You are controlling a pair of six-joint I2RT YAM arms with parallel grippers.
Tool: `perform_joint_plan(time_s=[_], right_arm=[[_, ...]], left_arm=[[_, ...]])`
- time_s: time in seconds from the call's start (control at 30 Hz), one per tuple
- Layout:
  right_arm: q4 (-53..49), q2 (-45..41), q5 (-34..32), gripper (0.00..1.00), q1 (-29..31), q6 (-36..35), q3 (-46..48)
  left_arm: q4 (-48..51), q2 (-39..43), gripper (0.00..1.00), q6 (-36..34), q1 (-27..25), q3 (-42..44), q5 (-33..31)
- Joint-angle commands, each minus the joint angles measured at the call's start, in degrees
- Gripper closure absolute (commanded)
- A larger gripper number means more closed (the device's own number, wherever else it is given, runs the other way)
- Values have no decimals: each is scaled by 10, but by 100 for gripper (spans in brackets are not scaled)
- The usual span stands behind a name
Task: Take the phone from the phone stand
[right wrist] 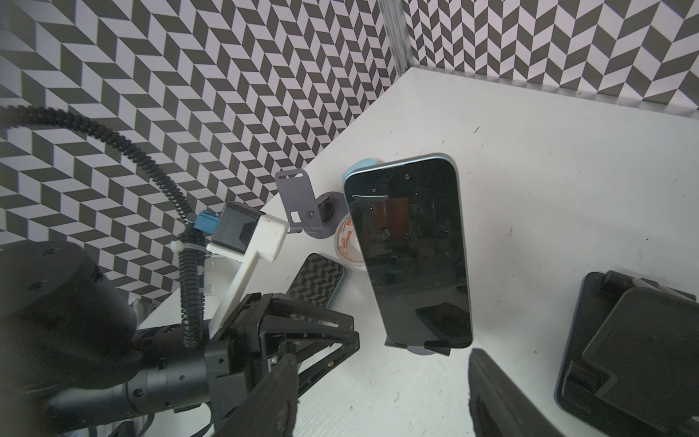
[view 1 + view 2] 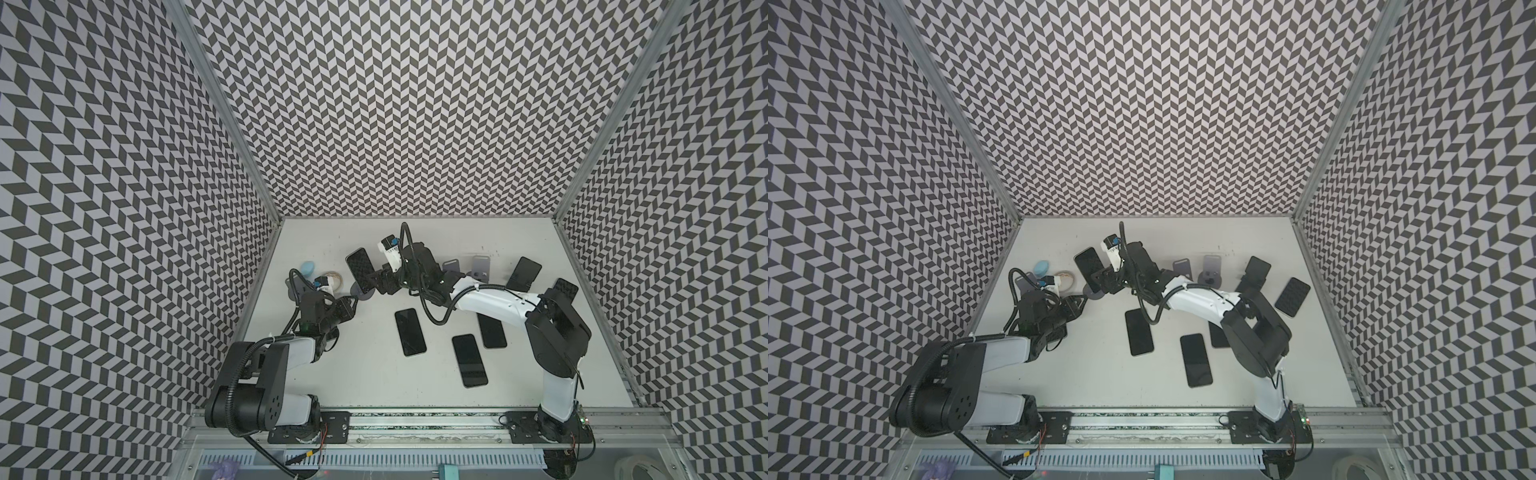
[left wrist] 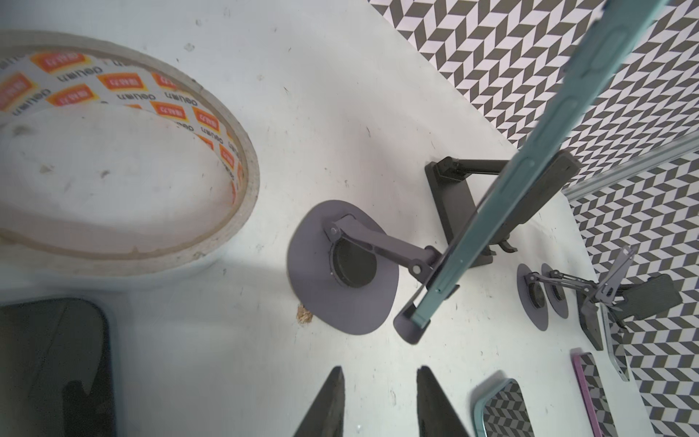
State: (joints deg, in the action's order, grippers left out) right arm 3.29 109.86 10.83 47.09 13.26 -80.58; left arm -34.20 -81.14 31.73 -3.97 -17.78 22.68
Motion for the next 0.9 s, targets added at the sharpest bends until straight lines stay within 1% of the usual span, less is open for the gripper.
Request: perform_joint_plan(time_s=[0.0, 0.3, 0.47, 0.87], right_arm=[[30, 12, 12, 31, -7, -7, -15], [28, 23, 22, 31, -17, -7, -9], [23, 25, 37, 31, -22, -4, -10], [12, 18, 36, 31, -29, -9, -7]], left_arm=[[-39, -18, 66, -7, 4, -4, 24], [-63, -67, 66, -12, 6, -14, 40], [-79, -67, 66, -15, 6, -13, 40], [-82, -81, 66, -21, 6, -32, 29]])
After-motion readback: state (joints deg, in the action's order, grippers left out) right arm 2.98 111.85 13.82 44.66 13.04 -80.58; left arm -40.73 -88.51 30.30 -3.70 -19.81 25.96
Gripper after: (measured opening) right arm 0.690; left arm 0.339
